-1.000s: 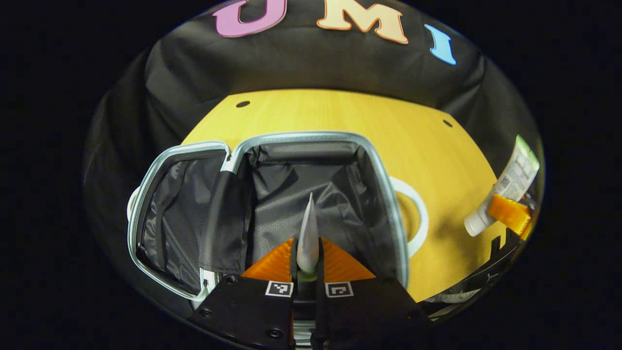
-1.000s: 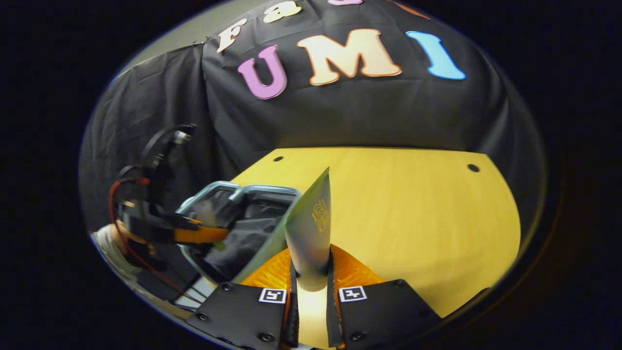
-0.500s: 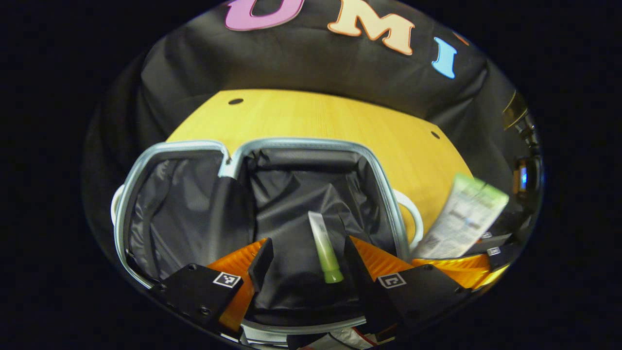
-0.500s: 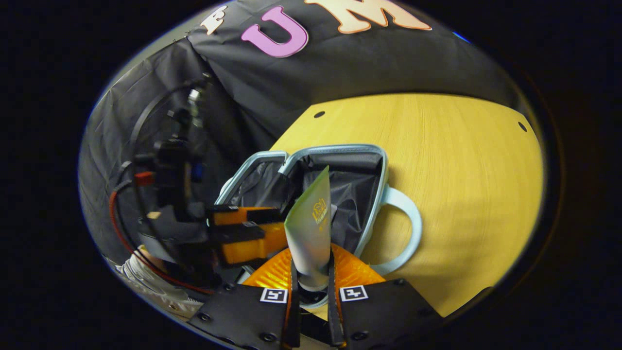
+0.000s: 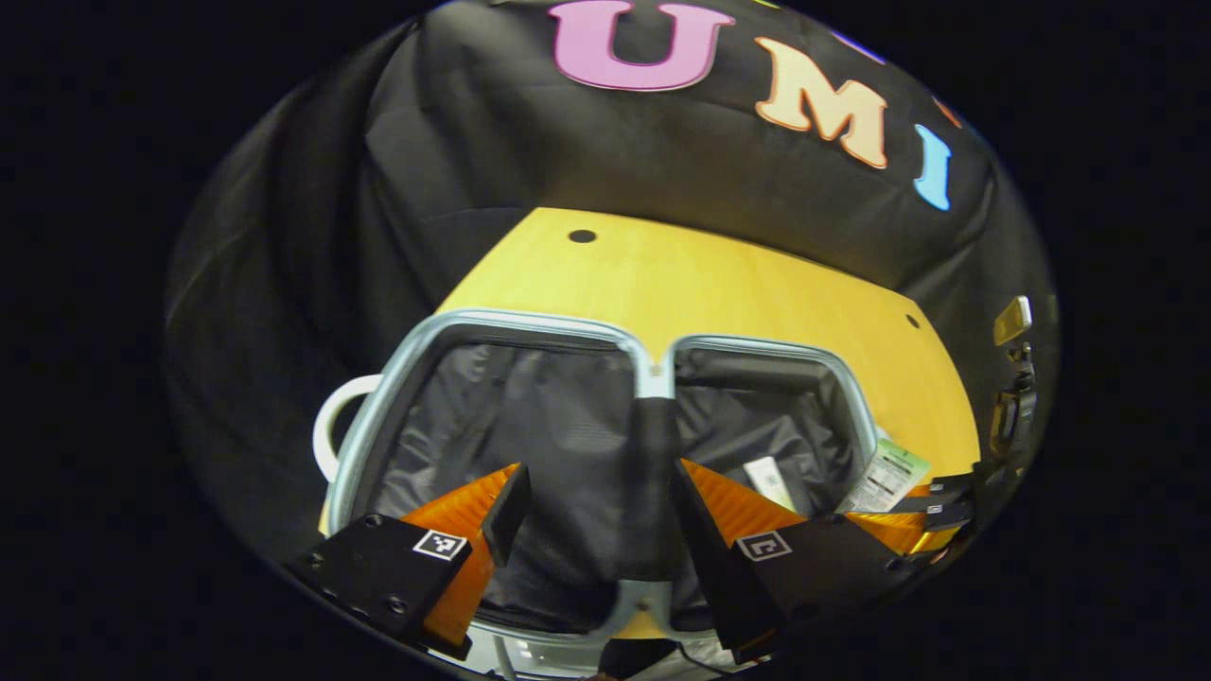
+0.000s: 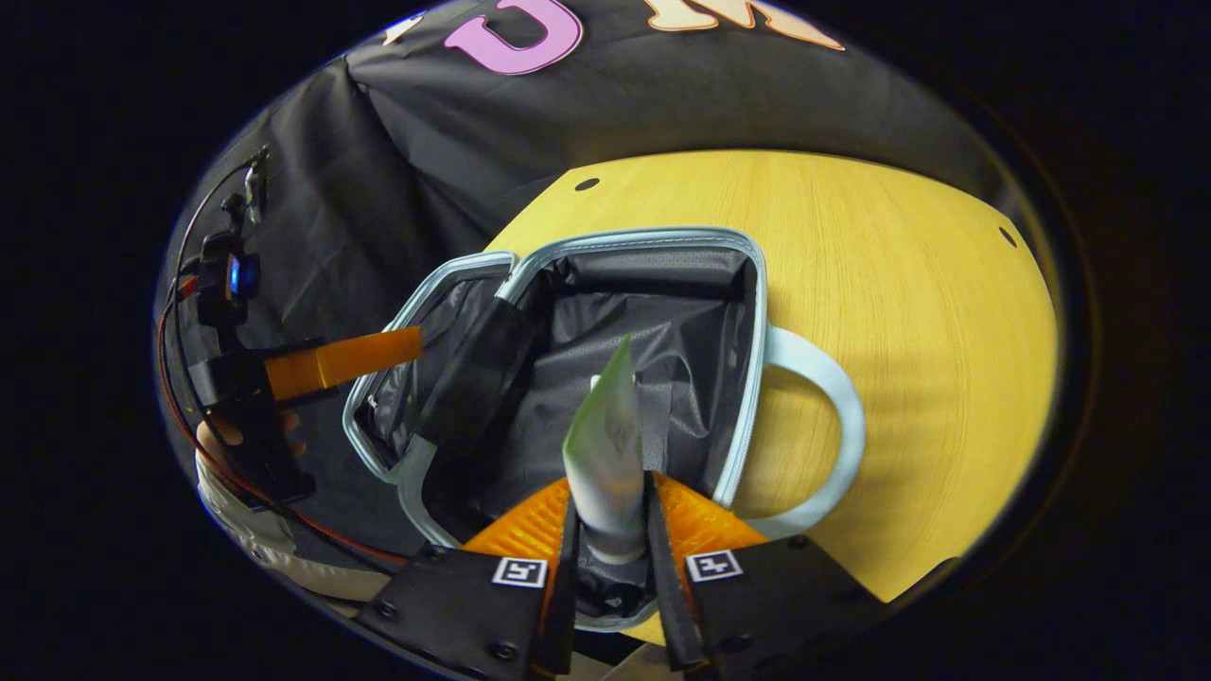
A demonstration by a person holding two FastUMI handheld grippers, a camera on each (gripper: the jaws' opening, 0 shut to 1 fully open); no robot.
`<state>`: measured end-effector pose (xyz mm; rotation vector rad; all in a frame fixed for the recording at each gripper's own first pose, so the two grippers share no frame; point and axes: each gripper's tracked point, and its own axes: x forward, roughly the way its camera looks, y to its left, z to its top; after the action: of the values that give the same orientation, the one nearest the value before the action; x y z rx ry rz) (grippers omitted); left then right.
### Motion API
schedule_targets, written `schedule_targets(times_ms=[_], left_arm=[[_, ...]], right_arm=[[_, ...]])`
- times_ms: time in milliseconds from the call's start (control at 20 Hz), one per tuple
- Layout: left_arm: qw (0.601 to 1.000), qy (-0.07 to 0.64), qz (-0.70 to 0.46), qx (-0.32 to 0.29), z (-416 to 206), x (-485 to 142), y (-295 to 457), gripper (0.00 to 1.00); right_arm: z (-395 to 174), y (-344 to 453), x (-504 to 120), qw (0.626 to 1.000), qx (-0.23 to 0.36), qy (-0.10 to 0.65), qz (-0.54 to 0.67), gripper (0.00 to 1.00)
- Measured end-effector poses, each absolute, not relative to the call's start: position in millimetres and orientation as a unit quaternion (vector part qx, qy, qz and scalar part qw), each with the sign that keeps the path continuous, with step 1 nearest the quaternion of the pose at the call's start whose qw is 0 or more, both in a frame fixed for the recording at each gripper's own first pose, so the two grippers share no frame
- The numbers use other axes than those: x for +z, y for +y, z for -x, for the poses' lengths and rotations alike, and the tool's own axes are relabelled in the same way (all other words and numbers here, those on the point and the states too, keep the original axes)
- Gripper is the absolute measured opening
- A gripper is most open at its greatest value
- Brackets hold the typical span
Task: First open the suitcase, pack the skin care products into it, and then close the suitcase.
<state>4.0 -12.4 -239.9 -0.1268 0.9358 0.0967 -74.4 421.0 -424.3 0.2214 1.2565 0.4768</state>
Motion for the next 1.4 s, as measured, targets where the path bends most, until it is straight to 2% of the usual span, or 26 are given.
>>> schedule_targets(times_ms=[150, 200, 400, 600, 850, 1000, 1050, 1100, 1150, 1300, 1400], left_arm=[[0.892, 0.440, 0.062, 0.082, -6.2, -245.1, 40.7, 0.88], [0.892, 0.437, 0.062, 0.094, -7.3, -245.4, 56.8, 0.88], [0.888, 0.430, 0.068, 0.148, -7.9, -250.8, 130.7, 0.87], [0.876, 0.436, 0.085, 0.188, -6.1, -266.2, 191.2, 0.87], [0.859, 0.464, 0.090, 0.199, -7.6, -307.2, 215.5, 0.87], [0.842, 0.495, 0.113, 0.184, -4.2, -330.7, 213.1, 0.84], [0.839, 0.498, 0.117, 0.184, -3.3, -332.4, 219.7, 0.78], [0.838, 0.498, 0.117, 0.190, -3.6, -334.6, 225.7, 0.67], [0.835, 0.501, 0.117, 0.192, -3.4, -336.0, 225.0, 0.63], [0.833, 0.509, 0.117, 0.184, -5.1, -341.6, 211.4, 0.15], [0.840, 0.499, 0.114, 0.180, -7.5, -324.0, 205.9, 0.05]], right_arm=[[64.2, 431.5, -417.9, 0.791, 0.214, 0.564, -0.101, 0.90], [60.3, 429.4, -415.4, 0.798, 0.211, 0.557, -0.093, 0.97], [50.1, 450.1, -389.8, 0.805, 0.223, 0.533, -0.137, 0.97], [39.1, 456.8, -377.0, 0.820, 0.226, 0.509, -0.132, 0.97], [34.2, 456.8, -372.9, 0.832, 0.215, 0.497, -0.122, 0.97], [33.8, 450.9, -371.4, 0.837, 0.203, 0.494, -0.122, 0.97], [32.0, 448.1, -369.6, 0.839, 0.199, 0.491, -0.122, 0.97], [30.6, 444.5, -369.5, 0.842, 0.196, 0.488, -0.120, 0.97], [29.7, 441.5, -368.9, 0.845, 0.192, 0.485, -0.119, 0.97], [27.2, 431.1, -365.4, 0.852, 0.185, 0.475, -0.117, 0.97], [22.8, 423.4, -361.0, 0.860, 0.183, 0.462, -0.118, 0.97]])
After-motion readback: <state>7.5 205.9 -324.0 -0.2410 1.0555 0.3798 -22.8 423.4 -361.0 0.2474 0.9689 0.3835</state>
